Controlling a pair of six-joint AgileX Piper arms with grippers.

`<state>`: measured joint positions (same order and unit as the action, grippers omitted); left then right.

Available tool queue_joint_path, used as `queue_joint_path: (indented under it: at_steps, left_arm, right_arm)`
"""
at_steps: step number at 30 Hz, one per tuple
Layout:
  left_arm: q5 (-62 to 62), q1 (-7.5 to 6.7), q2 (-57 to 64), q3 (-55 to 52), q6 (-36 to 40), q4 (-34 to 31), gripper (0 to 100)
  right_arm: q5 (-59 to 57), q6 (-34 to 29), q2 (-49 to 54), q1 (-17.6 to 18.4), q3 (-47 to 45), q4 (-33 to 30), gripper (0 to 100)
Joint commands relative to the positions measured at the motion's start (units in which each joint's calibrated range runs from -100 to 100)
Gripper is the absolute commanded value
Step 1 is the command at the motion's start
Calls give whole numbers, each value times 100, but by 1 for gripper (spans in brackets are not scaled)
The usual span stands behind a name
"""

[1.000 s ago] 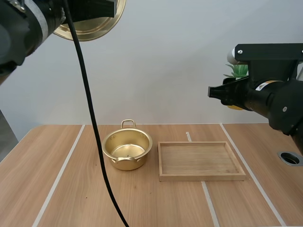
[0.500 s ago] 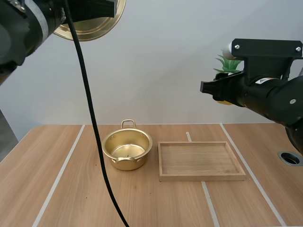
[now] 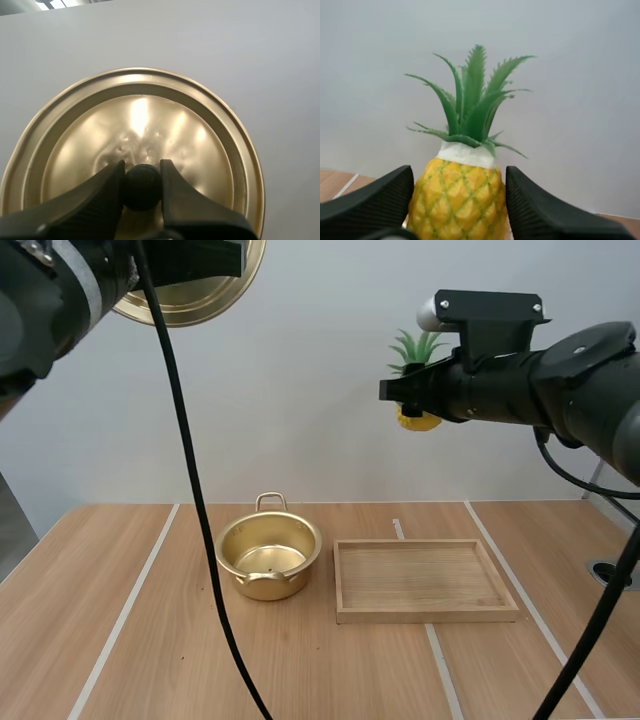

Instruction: Open the pot, put the pineapple inside, and close it

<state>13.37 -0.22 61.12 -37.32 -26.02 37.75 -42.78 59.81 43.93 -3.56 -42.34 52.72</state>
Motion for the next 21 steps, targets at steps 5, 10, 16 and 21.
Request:
queue_joint_path:
  at_steps: [5,10,16,21]
  left_arm:
    - [-162,-18,44,39,66,69,0]
    - [-162,-18,44,39,66,69,0]
    - [-162,-18,44,39,66,69,0]
    - [-162,-18,44,39,66,69,0]
  right_arm:
    - [-120,433,-312,260,57,54,0]
    - [-154,544,-628,547,57,54,0]
    - [-24,734,-1055,991,57,54,0]
    - [77,976,-1431,1377,57,54,0]
